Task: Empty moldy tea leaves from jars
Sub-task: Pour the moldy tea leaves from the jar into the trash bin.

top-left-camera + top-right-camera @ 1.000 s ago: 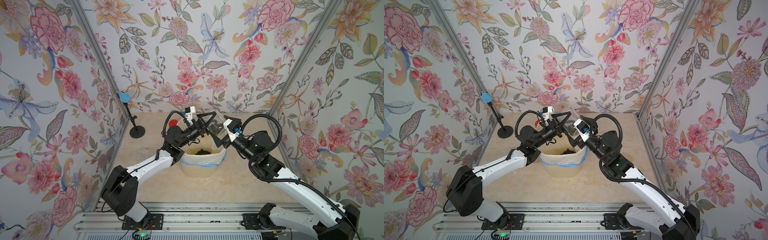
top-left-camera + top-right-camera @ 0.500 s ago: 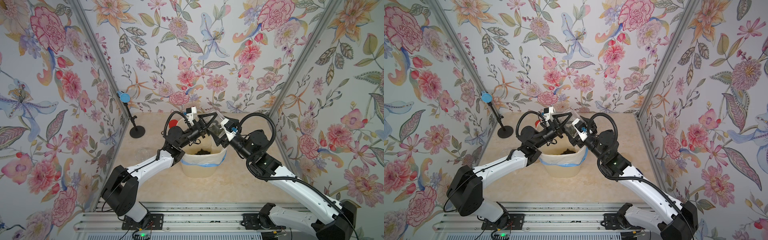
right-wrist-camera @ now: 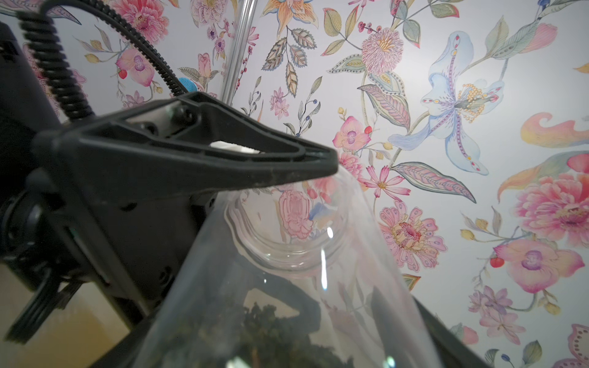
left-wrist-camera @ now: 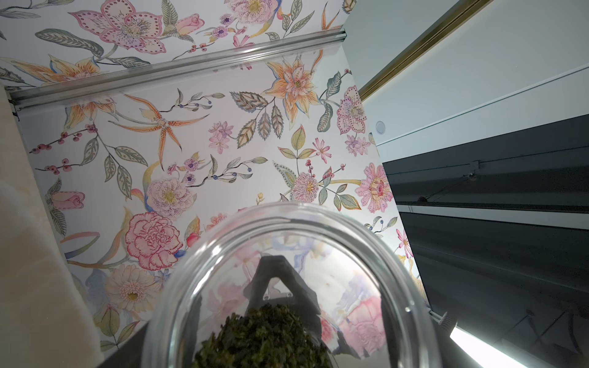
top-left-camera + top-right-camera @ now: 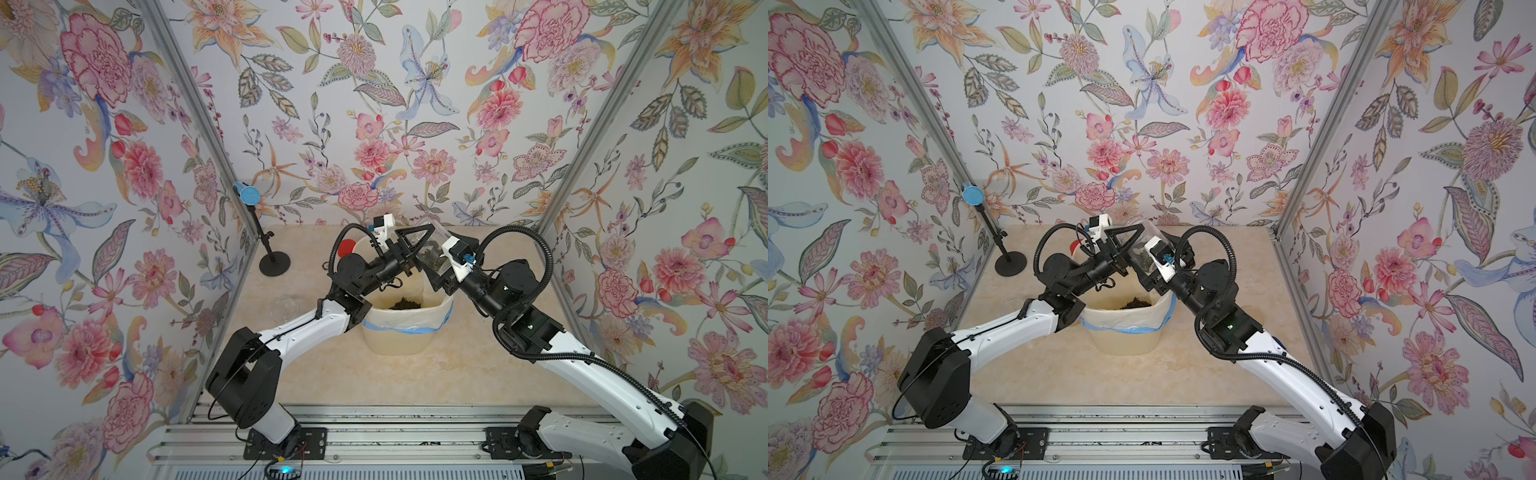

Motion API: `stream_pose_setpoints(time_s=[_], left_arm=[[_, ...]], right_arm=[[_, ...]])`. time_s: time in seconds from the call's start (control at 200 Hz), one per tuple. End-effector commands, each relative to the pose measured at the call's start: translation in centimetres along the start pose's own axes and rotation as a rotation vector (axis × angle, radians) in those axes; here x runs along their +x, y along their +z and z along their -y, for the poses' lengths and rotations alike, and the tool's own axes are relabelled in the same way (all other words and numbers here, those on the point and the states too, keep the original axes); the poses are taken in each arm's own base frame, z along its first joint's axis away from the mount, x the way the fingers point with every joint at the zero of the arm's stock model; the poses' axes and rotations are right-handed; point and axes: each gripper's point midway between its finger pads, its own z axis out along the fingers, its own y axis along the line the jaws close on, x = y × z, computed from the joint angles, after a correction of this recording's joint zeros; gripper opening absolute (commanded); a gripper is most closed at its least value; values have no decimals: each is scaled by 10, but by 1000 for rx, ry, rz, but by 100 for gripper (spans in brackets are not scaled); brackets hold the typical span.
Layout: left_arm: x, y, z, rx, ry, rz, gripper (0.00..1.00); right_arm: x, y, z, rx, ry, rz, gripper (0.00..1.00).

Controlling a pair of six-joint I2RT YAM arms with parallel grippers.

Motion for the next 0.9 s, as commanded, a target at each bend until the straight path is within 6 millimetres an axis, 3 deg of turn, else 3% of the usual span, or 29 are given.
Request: stream_pose_setpoints(time_s=[0.0, 0.29, 0.44, 0.721, 0.891], left_arm=[[4, 4, 29, 106, 23, -5, 63], [4, 3, 24, 88, 22, -1, 63], [4, 4, 23, 83, 23, -4, 64], [4, 6, 23, 68, 47, -8, 80], [4, 6, 27, 86, 62, -11, 91]], right_arm=[[-28, -7, 4, 12, 22, 102, 91], [-32, -11, 6, 22, 25, 120, 87], [-35, -14, 6, 12, 21, 122, 73], [-37, -14, 3, -23, 27, 103, 49], [-36, -11, -1, -47, 34, 87, 46]])
